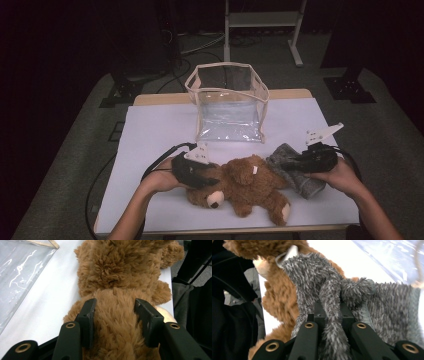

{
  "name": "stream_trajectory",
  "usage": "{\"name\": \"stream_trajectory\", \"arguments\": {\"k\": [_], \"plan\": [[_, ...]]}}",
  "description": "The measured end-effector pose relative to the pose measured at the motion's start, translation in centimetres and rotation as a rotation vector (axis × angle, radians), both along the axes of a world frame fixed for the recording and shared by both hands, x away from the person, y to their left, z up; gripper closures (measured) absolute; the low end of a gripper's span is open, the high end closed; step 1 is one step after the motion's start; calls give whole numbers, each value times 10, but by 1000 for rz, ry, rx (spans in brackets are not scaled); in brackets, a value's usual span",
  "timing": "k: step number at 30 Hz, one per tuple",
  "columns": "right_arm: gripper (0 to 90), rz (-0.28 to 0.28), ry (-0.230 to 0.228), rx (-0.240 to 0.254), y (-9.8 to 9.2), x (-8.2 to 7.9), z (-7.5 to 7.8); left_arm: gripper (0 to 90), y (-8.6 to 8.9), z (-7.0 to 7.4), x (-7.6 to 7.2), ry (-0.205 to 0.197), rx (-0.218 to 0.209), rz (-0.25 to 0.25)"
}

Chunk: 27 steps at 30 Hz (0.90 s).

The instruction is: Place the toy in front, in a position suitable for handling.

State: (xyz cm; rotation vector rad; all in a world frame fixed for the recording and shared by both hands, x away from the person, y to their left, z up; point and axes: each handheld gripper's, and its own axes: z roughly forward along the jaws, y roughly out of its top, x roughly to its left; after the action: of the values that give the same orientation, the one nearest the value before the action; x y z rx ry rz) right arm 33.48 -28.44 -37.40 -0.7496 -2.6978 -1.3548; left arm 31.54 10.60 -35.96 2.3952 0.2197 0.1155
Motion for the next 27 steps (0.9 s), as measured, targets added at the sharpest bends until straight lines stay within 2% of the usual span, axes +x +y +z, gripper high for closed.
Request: {"name": "stream_trajectory", "arguments": {"k": [2, 4, 7, 8, 9, 11, 15, 17, 20, 25, 26, 27], "plan": [[806, -11, -3, 4, -4, -1, 2, 527, 0, 0, 0, -2, -4, -3], [806, -26, -27, 9, -12, -5, 14, 525, 1, -1, -1, 1, -15, -2], [806, -14, -67, 8, -8, -7, 31, 522, 0, 0, 0, -4, -4, -8], [806, -14, -67, 8, -8, -7, 31, 521, 0, 0, 0, -4, -4, -8], [806, 13, -97, 7, 2, -8, 44, 520, -1, 0, 0, -5, -2, -9], [806, 55, -126, 16, 17, -10, 57, 520, -2, 1, 0, -6, 1, -10], [806, 135, -163, -11, 51, -10, 74, 520, -4, 2, 1, -6, 11, -16], [806, 162, -169, -39, 65, -7, 74, 520, -4, 2, 0, -9, 13, -18], [806, 169, -137, -62, 73, 1, 63, 520, -4, 2, 0, -10, 5, -15], [806, 129, -70, -72, 57, 4, 35, 520, -3, 1, 1, -11, -5, -15], [806, 129, -70, -72, 57, 4, 35, 520, -3, 1, 1, -11, -5, -15], [805, 113, -51, -76, 47, 3, 27, 520, -3, 1, 1, -17, -3, -21]]}}
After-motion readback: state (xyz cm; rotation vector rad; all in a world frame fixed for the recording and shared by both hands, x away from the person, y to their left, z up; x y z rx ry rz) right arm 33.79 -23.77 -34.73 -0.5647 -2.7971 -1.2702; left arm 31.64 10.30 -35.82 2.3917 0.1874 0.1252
